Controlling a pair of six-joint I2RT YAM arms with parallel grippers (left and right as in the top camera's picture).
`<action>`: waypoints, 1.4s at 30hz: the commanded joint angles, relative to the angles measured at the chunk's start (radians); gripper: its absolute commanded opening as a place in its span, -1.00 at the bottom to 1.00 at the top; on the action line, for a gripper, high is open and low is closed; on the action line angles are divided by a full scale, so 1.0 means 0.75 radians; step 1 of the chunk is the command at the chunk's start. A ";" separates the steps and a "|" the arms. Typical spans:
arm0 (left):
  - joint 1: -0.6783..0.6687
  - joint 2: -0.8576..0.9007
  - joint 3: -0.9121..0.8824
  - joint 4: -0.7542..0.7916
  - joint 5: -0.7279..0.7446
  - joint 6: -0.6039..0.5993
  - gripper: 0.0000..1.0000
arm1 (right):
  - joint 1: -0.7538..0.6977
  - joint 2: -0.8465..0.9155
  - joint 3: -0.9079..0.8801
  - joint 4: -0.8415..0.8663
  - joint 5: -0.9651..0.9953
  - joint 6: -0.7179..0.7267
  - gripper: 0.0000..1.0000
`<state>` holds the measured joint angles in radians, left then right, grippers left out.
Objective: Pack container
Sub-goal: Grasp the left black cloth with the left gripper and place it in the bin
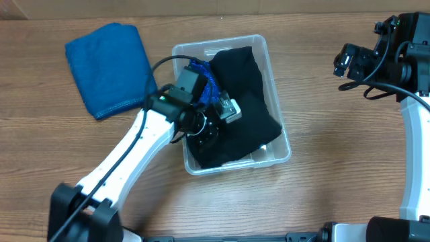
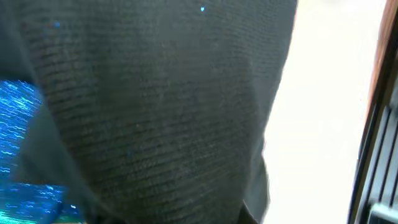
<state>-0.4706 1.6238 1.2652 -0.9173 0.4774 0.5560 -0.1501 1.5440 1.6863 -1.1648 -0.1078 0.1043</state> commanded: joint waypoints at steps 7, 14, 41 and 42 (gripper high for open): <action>-0.046 0.201 0.027 -0.025 -0.220 0.088 1.00 | -0.004 0.004 0.002 -0.005 -0.008 0.006 1.00; -0.015 -0.044 0.494 -0.073 -0.682 -0.482 1.00 | -0.003 0.005 -0.110 -0.095 -0.009 0.018 0.49; -0.034 -0.077 0.107 -0.198 -0.336 -0.960 -0.92 | -0.038 0.005 -0.794 0.175 -0.107 0.145 0.29; -0.053 -0.035 0.068 -0.111 -0.335 -0.994 -0.92 | -0.038 0.005 -0.794 0.174 -0.107 0.146 0.29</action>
<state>-0.4725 1.5429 1.3846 -1.1038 0.2039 -0.1364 -0.1768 1.5539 1.0870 -1.0367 -0.1841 0.2089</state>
